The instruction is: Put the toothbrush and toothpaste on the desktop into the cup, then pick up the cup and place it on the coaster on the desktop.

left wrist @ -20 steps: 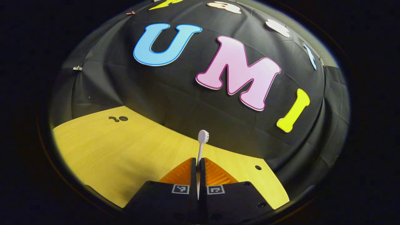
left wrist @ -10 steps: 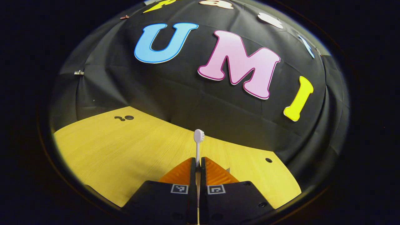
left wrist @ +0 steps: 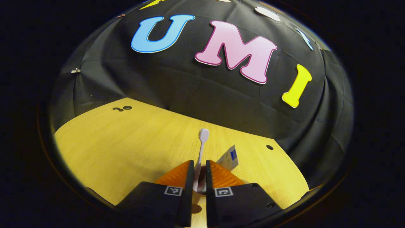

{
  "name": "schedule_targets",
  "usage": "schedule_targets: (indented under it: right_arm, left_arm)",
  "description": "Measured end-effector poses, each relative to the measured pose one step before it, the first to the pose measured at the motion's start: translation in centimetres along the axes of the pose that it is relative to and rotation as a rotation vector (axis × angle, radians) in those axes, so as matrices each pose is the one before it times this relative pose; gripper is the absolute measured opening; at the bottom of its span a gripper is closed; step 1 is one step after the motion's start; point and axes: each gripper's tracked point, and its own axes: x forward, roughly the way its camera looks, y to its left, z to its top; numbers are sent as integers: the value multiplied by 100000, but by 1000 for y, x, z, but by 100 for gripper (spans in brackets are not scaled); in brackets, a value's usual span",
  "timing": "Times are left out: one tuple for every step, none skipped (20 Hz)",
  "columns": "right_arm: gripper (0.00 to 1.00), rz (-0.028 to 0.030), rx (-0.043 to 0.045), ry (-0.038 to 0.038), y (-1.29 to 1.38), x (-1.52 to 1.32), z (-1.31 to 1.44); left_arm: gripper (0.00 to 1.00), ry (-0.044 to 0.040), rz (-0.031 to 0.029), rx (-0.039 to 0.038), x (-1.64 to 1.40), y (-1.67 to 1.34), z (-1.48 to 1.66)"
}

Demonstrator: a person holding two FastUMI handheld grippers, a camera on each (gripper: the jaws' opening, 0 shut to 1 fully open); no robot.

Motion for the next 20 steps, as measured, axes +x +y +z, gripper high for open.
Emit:
schedule_targets:
  right_arm:
    - [78, 181, 41, 52, 148, 17, 47]
    - [78, 314, 252, 89, 159, -55, -68]
    - [78, 458, 460, -95, 199, 17, 159]
    - [78, 383, 358, -304, 233, 27, 141]
    - [78, 407, 202, -228, 206, 60, 142]
    - [78, 301, 34, -213, 166, 63, 132]
    - [78, 446, 113, -193, 201, 63, 102]
    - [78, 318, 157, -209, 109, -36, 127]
    - [78, 404, 162, -61, 72, 85, 90]
    - [78, 215, 130, 67, 71, -4, 111]
    - [78, 187, 33, -98, 63, 58, 132]
    - [78, 135, -136, -116, 23, -146, 108]
    - [78, 152, -228, -101, 33, -113, 113]
    - [78, -23, -300, 2, -112, -11, 38]
    - [78, -317, -89, -120, -110, -82, 129]
    - [78, -108, 282, -162, -94, -10, 34]
    - [78, -326, 503, -175, -209, -7, 93]
    - [78, -402, 440, -172, -179, -62, 74]
    - [78, -280, 293, -278, -157, -25, 66]
    - [78, -307, 135, -237, -179, -63, 39]
  left_arm:
    - [28, 793, -605, 906, -341, -149, -312]
    - [27, 1559, -1042, 1304, -627, -198, -299]
    - [41, 1997, -1208, 1509, -676, -289, -553]
    - [48, 1880, -998, 2228, -567, -117, -436]
    - [51, 1517, -851, 1843, -535, -74, -303]
    - [57, 1579, -270, 1937, -724, 73, -176]
    - [59, 2158, 778, 2170, -440, 355, -385]
    - [64, 2844, 2116, 2059, -392, 578, -459]
    - [67, 3540, 1990, 1756, -368, 576, -441]
    - [70, 4166, 1980, 1034, -175, 490, -472]
    - [72, 4786, 596, -11, -203, 288, -631]
    - [74, 4232, -2257, -869, -99, -391, -496]
    - [74, 4182, -3271, -726, -17, -594, -404]
    - [74, 3953, -2132, 463, -94, -321, -395]
    - [74, 2749, -568, 2408, 129, -80, -260]
    - [74, 2038, 573, 3685, 234, 254, -36]
    - [74, 2705, 504, 3459, 362, 170, -44]
    - [74, 3361, -277, 2107, 648, 13, -472]
    - [74, 3006, -859, 883, 445, -31, -316]
    - [74, 3305, -808, -26, 511, -86, -322]
